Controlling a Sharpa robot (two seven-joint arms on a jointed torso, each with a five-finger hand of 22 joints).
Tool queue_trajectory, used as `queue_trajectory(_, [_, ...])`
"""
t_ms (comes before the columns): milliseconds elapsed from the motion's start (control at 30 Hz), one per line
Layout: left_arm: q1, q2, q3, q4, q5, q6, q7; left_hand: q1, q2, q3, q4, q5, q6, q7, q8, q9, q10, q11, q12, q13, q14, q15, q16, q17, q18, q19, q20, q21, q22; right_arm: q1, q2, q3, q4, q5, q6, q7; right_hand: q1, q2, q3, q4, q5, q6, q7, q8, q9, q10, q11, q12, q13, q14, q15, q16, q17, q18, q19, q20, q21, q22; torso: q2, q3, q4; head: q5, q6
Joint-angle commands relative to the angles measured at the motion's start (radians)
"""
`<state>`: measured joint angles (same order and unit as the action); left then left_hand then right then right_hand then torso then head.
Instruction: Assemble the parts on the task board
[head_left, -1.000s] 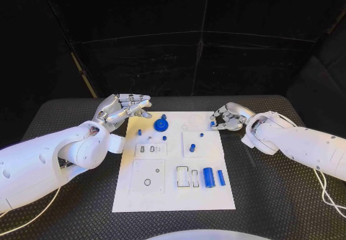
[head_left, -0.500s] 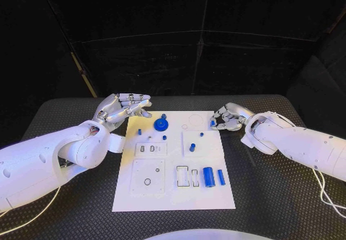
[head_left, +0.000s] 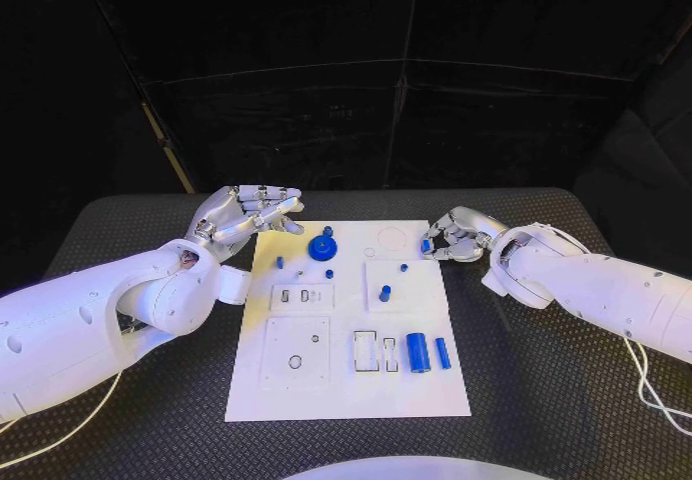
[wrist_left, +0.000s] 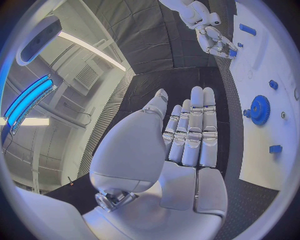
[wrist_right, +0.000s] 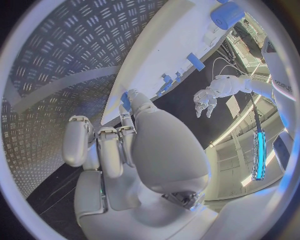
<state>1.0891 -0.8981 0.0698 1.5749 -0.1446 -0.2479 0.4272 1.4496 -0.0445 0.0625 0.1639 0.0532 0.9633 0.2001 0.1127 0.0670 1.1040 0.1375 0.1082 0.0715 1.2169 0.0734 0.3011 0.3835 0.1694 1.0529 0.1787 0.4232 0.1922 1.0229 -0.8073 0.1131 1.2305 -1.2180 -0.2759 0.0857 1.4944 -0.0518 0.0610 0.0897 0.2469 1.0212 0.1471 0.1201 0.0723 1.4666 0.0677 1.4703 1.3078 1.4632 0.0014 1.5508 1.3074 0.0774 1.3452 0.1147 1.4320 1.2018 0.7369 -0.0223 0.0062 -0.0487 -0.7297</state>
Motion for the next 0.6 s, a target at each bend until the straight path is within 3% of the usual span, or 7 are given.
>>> queue_trajectory(33, [0.001, 0.001, 0.001, 0.001, -0.002, 0.011, 0.005, 0.003, 0.008, 0.0, -0.006, -0.004, 0.007, 0.001, -0.005, 0.0, 0.004, 0.001, -0.004, 0.001, -0.006, -0.001, -0.007, 0.001, 0.012, -0.009, -0.001, -0.007, -0.002, 0.001, 0.002, 0.001, 0.0, -0.008, 0.007, 0.002, 0.0, 0.01, 0.004, -0.004, -0.005, 0.008, -0.001, 0.004, 0.001, 0.025, -0.005, 0.005, 0.145, 0.096, -0.007, 0.003, 0.21, -0.003, 0.0, -0.008, 0.001, 0.002, 0.0, 0.0001, 0.0, 0.0, -0.001])
queue_trajectory(600, [0.001, 0.001, 0.001, -0.001, -0.002, 0.011, 0.003, 0.005, 0.009, 0.001, -0.008, -0.004, 0.008, 0.002, -0.006, 0.0, 0.005, 0.001, -0.004, 0.001, -0.006, -0.001, -0.008, 0.002, 0.012, -0.01, -0.001, -0.007, -0.002, 0.0, 0.005, 0.001, 0.0, -0.008, -0.015, -0.001, -0.015, 0.011, 0.004, -0.002, -0.013, 0.01, -0.001, 0.001, -0.002, 0.025, -0.006, 0.005, 0.145, 0.097, -0.009, 0.004, 0.211, -0.003, 0.001, -0.011, 0.002, 0.003, 0.0, 0.0006, -0.0002, -0.002, -0.003])
